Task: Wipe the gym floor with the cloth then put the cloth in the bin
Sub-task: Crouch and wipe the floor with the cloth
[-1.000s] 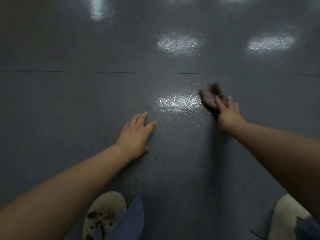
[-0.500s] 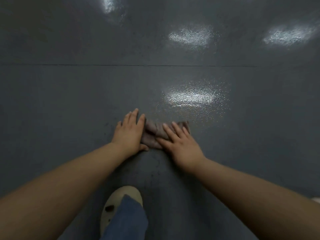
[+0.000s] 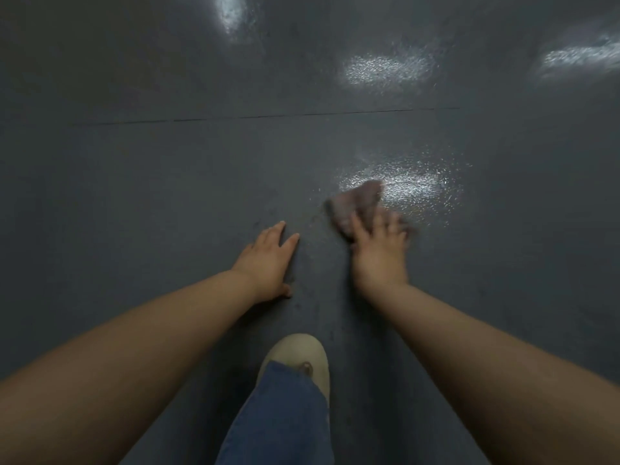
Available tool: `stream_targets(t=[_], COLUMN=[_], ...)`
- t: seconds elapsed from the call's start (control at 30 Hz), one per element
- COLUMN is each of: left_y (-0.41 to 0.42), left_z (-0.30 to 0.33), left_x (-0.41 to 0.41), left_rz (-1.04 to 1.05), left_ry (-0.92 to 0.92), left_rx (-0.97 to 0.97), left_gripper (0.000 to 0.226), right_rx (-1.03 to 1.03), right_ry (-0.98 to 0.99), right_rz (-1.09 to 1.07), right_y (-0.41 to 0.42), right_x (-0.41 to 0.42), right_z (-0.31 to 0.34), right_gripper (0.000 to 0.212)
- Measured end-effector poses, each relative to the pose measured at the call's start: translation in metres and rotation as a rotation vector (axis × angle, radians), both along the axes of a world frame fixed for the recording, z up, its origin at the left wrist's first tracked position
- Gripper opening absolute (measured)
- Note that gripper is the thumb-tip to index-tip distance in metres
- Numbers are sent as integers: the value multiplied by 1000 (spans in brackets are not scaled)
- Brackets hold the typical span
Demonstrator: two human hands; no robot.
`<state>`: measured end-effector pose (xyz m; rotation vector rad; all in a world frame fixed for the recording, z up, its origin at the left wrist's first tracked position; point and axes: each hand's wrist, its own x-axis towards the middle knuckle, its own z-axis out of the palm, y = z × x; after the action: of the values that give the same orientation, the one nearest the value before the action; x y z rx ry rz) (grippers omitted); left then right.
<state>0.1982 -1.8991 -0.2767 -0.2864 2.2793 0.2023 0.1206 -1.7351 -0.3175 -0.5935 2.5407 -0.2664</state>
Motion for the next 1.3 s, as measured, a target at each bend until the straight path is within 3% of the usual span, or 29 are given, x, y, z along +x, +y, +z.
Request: stream_targets(t=[0.1, 0.2, 0.4, 0.5, 0.6, 0.7, 0.77, 0.8, 0.87, 0.97, 1.03, 1.13, 1.2, 1.3], left_y=[4, 10, 22, 32, 40, 32, 23, 19, 16, 25, 36, 61, 80, 103], left_z=[0, -4, -15, -12, -8, -13, -9, -8, -7, -12, -27, -39, -41, -42], left_x=[3, 1, -38, -66, -91, -99, -93, -90, -86, -88, -93, -105, -115, -127], left_rz=[31, 199, 643, 814, 1088, 1223, 1093, 968, 577, 104, 44, 72, 20, -234], left_ry=[35, 128, 401, 439, 500, 557, 604, 648, 709, 547, 379, 267, 243, 274], left_rx=[30, 111, 337, 491, 674, 534, 268, 147, 109, 100, 48, 24, 2, 6], left_gripper=[100, 84, 11, 34, 33, 26, 6, 14, 36, 56, 64, 71, 74, 71], right_rx=[-78, -48, -116, -157, -125, -54, 3, 30, 54, 86, 107, 101, 65, 12], right_ry=[-89, -55, -16, 89, 225, 267, 202, 177, 140, 59, 19, -49, -109, -155], right_rz=[332, 482, 256, 149, 81, -24, -54, -46, -42, -65, -92, -174, -268, -359], right_y=[-16, -6, 6, 8, 6, 3, 10, 15, 24, 35, 40, 46, 49, 53], right_x=[36, 31, -2, -24, -44, -54, -53, -52, -48, -45, -44, -46, -48, -53], right_z=[5, 4, 19, 28, 31, 37, 33, 31, 28, 31, 32, 35, 38, 42], right_gripper=[53, 55, 53, 57, 62, 62, 67, 66, 64, 65, 66, 65, 66, 66])
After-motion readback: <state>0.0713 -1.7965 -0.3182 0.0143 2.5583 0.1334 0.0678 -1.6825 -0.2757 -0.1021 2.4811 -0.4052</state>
